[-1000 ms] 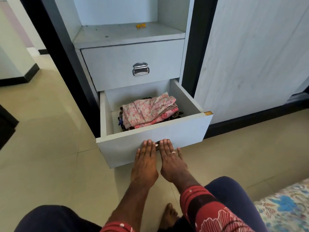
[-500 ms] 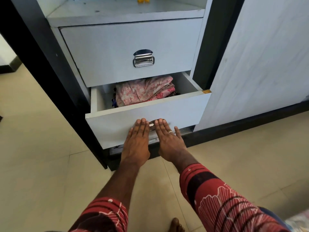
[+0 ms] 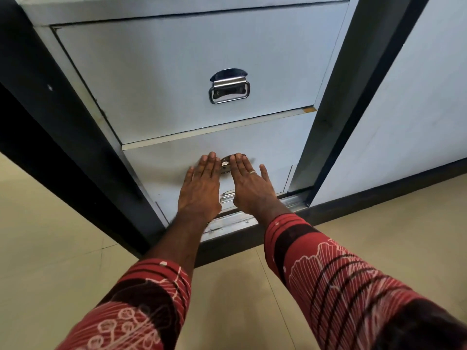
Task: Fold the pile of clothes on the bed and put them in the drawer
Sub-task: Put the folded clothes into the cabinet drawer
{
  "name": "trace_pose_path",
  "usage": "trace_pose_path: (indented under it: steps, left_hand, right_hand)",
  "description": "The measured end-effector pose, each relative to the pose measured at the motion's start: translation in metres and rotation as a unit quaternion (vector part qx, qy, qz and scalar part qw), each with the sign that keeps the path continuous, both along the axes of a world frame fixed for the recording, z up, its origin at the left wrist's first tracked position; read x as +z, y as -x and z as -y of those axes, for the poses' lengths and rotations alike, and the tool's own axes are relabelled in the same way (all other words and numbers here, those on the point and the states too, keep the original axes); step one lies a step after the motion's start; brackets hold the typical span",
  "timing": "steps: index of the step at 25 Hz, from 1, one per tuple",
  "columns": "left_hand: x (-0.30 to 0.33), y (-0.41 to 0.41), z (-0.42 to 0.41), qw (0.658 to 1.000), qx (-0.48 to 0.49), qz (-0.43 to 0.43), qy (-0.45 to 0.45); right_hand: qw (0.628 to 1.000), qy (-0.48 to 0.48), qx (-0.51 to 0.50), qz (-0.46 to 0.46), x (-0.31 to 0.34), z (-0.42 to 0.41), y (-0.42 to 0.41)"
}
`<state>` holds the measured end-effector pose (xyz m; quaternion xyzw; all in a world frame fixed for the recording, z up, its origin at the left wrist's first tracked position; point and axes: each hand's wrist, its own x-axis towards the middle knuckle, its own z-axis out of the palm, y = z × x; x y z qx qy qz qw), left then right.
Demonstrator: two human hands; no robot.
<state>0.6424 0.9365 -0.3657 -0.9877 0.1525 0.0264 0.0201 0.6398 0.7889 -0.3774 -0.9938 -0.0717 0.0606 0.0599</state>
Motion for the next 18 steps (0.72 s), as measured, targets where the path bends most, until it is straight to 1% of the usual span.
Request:
trace_pose_path:
  steps: [3, 8, 11, 13, 15, 16, 18]
  left_hand:
    - [-0.006, -0.012, -0.005, 1.0, -0.003, -0.002, -0.005]
    - [0.002, -0.026, -0.012, 1.0, -0.01, -0.004, -0.026]
    - [0.014, -0.027, -0.013, 0.998, -0.025, 0.034, -0.039]
    - [0.028, -0.019, -0.009, 0.998, -0.051, 0.018, -0.044]
    - [0.049, -0.011, -0.002, 0.995, -0.084, 0.028, -0.053]
    - [0.067, -0.009, 0.004, 0.993, -0.103, 0.029, -0.045]
    - [0.111, -0.006, 0.013, 0.99, -0.139, 0.017, 0.002]
  right_hand:
    - [1.0, 0.003, -0.015, 0.004, -0.009, -0.005, -0.01]
    - [1.0, -0.006, -0.02, 0.004, -0.005, -0.007, -0.023]
    - [1.0, 0.002, -0.01, 0.009, 0.008, -0.003, -0.022]
    - [1.0, -0.001, -0.01, -0.01, 0.024, 0.001, -0.015]
    - [1.0, -0.002, -0.025, -0.012, 0.051, 0.003, -0.007]
    - [0.999, 0.001, -0.033, -0.008, 0.072, 0.006, -0.004]
    - [0.999, 0.016, -0.047, 0.004, 0.124, 0.015, 0.004]
